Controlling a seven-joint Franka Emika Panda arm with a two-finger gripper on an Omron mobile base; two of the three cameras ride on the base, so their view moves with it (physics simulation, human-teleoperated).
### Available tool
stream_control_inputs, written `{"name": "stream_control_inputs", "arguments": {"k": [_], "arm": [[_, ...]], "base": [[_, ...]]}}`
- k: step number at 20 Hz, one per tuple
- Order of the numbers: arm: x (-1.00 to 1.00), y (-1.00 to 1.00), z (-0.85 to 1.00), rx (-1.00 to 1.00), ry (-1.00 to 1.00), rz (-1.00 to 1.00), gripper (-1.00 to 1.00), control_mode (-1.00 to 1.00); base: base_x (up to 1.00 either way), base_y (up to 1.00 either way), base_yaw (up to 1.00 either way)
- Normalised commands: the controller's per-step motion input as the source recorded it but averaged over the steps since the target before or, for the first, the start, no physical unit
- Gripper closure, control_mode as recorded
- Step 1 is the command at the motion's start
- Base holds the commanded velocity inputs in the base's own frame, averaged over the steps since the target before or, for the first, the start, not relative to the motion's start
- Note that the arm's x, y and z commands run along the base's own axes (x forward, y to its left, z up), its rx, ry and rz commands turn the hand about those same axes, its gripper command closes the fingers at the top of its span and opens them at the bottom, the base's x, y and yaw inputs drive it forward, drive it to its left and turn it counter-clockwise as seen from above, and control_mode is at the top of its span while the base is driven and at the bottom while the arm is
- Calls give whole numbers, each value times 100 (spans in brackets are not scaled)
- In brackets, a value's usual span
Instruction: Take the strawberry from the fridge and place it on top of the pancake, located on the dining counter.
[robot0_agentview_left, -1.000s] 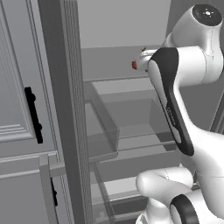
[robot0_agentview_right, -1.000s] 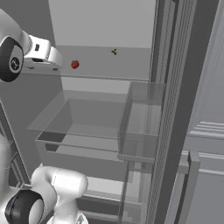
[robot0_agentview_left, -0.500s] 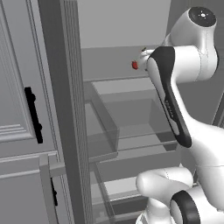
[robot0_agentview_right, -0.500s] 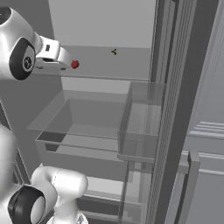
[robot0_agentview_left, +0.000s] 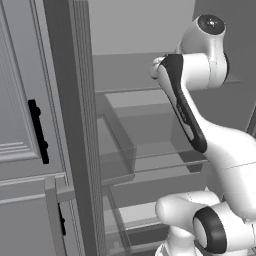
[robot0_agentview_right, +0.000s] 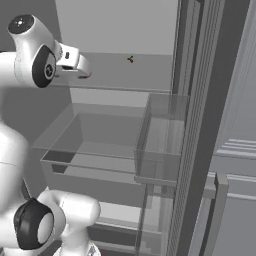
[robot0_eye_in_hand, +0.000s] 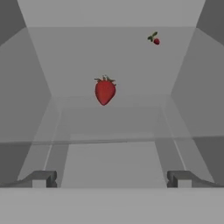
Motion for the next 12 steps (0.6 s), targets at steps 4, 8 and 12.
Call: {"name": "stream_control_inputs", "arguments": {"k": [4, 8, 12], "arm": [[43, 0, -9, 0, 0, 0, -100, -100], [42, 0, -10, 1, 0, 0, -100, -100], [58, 15, -4, 0, 1, 0, -100, -100]], "base": [[0, 0, 0], [0, 0, 0], [0, 0, 0]]}}
